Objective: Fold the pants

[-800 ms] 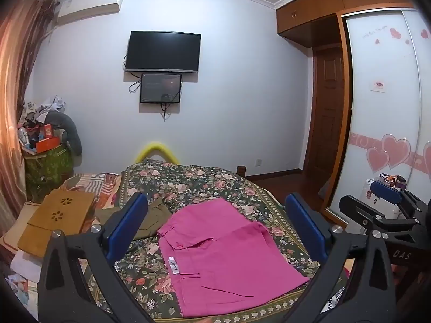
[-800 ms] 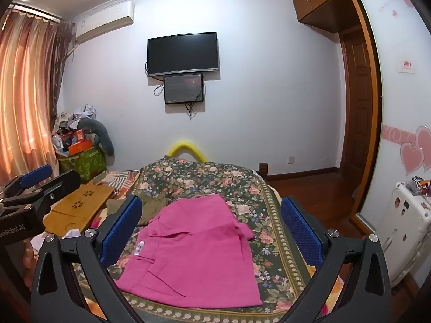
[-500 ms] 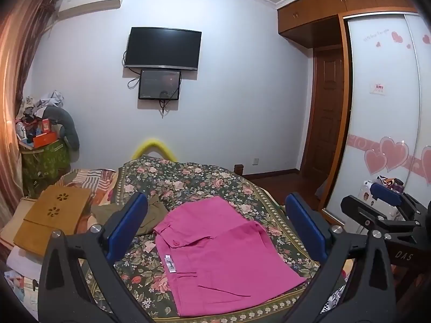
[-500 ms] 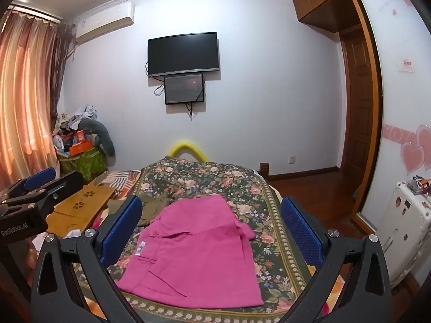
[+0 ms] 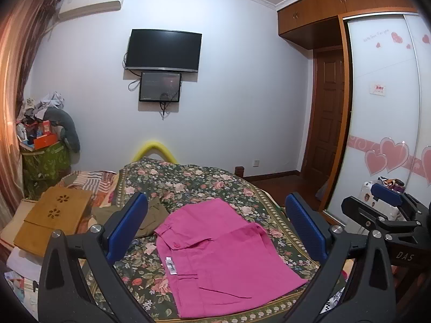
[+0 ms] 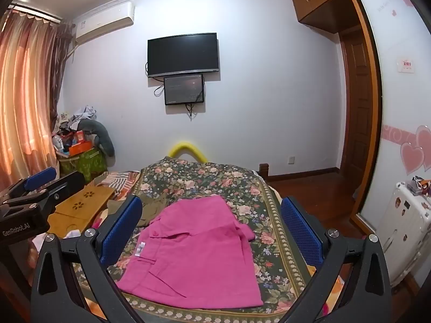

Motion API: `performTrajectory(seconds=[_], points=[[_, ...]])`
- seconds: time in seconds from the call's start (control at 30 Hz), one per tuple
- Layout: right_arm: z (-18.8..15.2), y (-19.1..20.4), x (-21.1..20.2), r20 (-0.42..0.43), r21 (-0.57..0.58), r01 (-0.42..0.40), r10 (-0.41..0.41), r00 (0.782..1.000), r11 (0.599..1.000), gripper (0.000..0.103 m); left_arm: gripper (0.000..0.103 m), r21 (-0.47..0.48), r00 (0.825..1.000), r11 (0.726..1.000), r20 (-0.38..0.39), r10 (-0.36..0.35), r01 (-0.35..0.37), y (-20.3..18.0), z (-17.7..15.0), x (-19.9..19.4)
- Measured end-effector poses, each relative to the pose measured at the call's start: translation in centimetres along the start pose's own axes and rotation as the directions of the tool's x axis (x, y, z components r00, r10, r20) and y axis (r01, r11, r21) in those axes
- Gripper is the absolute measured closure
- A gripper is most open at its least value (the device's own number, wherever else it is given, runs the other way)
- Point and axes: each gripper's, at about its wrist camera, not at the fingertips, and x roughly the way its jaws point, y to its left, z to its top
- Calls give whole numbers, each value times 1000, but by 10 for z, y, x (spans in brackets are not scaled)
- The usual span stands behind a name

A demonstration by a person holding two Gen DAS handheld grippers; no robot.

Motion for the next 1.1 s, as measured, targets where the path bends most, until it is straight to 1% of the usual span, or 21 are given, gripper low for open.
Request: performTrajectory(seconds=[1.1], points=[[-1, 4, 0, 2, 0, -6, 6, 1000, 1000, 1, 0, 6, 1000, 1000, -5, 2, -2, -2, 5, 3]])
